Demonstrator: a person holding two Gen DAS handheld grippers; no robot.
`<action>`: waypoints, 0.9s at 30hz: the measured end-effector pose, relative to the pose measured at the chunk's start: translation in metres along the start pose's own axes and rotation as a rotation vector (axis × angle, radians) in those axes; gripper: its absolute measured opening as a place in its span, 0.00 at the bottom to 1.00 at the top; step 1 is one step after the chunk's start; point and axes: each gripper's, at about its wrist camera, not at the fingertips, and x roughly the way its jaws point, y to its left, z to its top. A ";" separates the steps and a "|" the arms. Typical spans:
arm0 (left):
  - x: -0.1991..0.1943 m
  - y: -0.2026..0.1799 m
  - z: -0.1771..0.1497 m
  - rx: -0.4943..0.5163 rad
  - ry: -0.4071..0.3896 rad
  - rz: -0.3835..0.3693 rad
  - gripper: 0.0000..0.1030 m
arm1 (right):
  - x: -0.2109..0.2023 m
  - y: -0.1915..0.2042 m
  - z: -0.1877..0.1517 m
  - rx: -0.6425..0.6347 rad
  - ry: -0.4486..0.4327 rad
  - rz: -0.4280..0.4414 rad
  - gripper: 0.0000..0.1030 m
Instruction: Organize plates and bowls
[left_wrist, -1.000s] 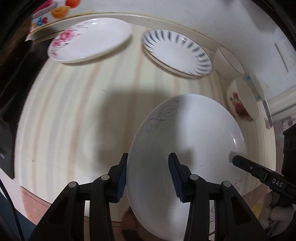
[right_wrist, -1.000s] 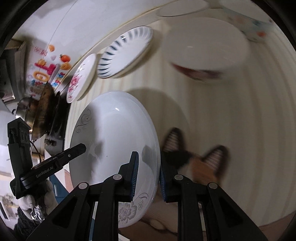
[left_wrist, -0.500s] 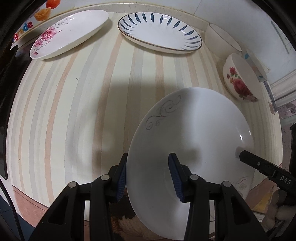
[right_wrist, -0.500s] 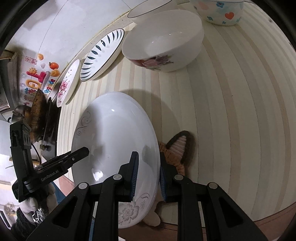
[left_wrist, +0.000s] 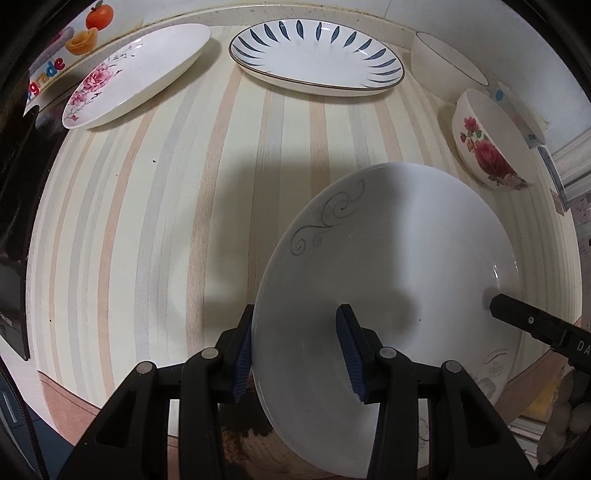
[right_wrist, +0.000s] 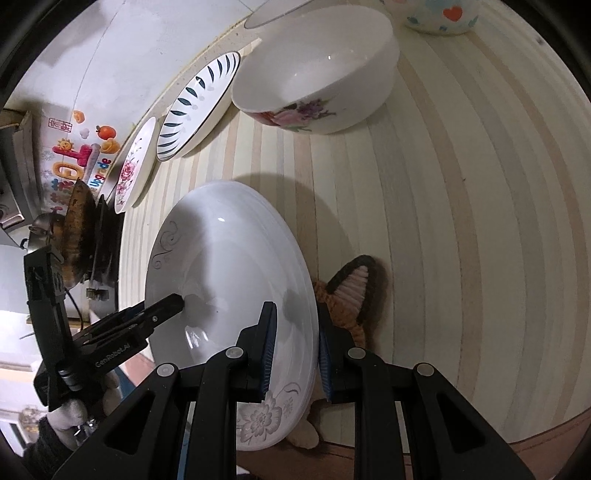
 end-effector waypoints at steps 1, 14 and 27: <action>0.000 0.000 0.001 -0.004 0.007 -0.003 0.39 | 0.000 -0.002 0.001 0.010 0.011 0.013 0.22; -0.096 0.052 0.061 -0.179 -0.204 -0.035 0.41 | -0.077 0.082 0.071 -0.213 -0.028 0.035 0.52; -0.040 0.213 0.128 -0.554 -0.210 0.094 0.41 | 0.108 0.279 0.251 -0.514 -0.041 0.055 0.52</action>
